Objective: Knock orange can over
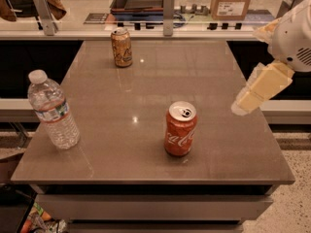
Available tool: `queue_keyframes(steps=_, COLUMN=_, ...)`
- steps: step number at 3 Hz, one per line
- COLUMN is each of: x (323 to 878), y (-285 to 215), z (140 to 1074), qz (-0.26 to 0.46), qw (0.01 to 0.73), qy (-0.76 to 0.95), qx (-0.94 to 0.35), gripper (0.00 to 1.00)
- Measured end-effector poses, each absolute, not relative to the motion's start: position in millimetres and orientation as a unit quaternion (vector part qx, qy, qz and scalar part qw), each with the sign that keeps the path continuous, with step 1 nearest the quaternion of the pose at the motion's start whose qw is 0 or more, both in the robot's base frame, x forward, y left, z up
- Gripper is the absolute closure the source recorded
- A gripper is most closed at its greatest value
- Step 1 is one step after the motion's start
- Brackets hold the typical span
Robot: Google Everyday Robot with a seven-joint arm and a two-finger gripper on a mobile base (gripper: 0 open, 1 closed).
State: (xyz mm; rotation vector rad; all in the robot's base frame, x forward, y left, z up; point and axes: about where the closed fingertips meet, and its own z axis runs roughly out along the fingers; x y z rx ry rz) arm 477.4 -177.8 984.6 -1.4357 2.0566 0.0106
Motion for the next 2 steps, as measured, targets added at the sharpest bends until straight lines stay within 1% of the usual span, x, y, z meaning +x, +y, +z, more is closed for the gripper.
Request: queue_keyframes(steps=2, x=534, y=-135, z=993, qz=0.046, qw=0.449, qy=0.749, qx=-0.484, gripper=0.00)
